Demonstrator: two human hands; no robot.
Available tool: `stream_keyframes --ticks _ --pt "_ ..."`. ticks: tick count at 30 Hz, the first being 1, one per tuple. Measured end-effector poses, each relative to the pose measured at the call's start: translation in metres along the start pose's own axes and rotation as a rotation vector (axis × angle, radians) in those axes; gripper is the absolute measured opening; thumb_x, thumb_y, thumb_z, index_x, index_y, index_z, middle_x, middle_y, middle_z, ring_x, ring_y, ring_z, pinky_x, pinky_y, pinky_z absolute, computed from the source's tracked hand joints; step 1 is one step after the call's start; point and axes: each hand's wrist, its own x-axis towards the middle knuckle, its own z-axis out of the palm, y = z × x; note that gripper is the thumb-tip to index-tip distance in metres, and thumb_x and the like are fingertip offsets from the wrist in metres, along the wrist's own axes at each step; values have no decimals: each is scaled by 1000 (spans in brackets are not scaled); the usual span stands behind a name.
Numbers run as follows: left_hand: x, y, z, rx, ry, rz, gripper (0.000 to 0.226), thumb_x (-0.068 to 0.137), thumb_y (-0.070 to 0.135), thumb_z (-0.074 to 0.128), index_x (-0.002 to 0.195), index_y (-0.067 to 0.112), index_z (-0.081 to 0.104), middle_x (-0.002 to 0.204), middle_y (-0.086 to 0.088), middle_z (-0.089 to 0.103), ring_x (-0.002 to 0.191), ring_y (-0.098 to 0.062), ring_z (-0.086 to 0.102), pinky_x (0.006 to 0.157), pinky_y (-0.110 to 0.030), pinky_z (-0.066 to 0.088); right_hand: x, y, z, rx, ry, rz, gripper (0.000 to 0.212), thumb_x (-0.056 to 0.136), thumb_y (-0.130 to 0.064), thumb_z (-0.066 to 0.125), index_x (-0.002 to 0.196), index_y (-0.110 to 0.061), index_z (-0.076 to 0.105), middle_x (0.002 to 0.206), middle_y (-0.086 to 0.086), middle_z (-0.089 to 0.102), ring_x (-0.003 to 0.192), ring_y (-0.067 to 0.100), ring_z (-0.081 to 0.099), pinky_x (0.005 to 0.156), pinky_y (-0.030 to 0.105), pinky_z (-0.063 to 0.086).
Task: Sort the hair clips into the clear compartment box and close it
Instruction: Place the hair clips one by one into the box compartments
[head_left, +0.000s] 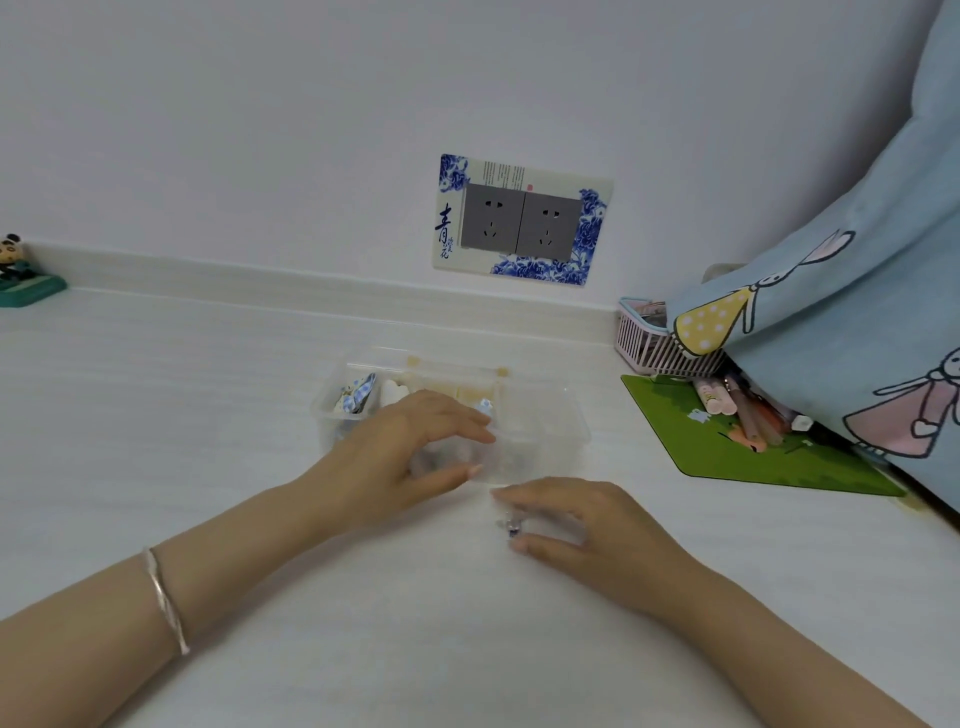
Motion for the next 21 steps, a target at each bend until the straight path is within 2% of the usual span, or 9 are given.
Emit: stream_keyframes --ticks 5,8,10,12,14,16,18,20,21 --pt "0 1 -1 63 -23 15 31 84 24 66 115 20 64 122 10 63 114 1 48 99 -16 36 0 -4 7 -23 48 -98 13 87 -21 65 98 -22 73 100 -13 73 94 -4 64 84 22 52" --pt "1 0 -5 108 -29 7 33 85 25 66 117 21 62 119 8 64 112 -4 52 96 -19 38 -2 -7 6 93 81 -80 14 86 -14 66 95 -22 73 96 -12 73 89 0 66 81 17 51" --pt "1 0 -10 126 0 -29 34 86 32 62 119 24 60 117 7 65 110 -8 56 93 -19 39 0 -9 2 207 191 -64 19 84 -6 67 91 -22 73 91 -14 73 86 2 67 80 11 48" --pt "2 -2 -15 174 16 -57 35 88 40 54 119 25 60 118 7 66 111 -10 57 91 -13 35 7 -9 -5 289 341 -49 22 81 1 67 86 -19 73 86 -12 72 81 3 68 77 11 49" --pt "2 -5 -17 215 -15 -83 37 91 42 47 121 24 60 124 7 63 117 -11 54 92 -9 30 14 -11 -12 313 382 -21 21 80 3 67 84 -17 74 84 -10 73 79 4 69 76 12 50" --pt "2 -6 -16 239 -69 -91 42 92 45 41 125 25 58 133 6 57 126 -12 48 98 -6 22 17 -11 -13 277 324 1 18 81 -2 68 85 -19 74 84 -11 73 81 5 68 78 12 50" --pt "3 -5 -14 278 -107 -75 49 89 48 36 128 27 55 140 4 51 132 -14 42 101 -5 14 11 -8 -10 240 211 47 15 82 -16 70 91 -28 73 90 -18 72 87 2 67 80 10 48" --pt "4 -4 -13 290 -136 -87 52 88 50 32 132 29 51 144 4 45 136 -13 35 106 -12 16 3 -5 -6 150 82 78 19 81 -31 70 100 -36 70 101 -27 69 96 -5 62 85 7 44" --pt "4 -4 -13 295 -146 -97 50 90 50 32 133 30 49 145 5 43 138 -13 32 108 -16 17 0 -3 -4 116 34 70 21 81 -32 71 102 -35 70 105 -26 69 99 -8 61 88 7 43"
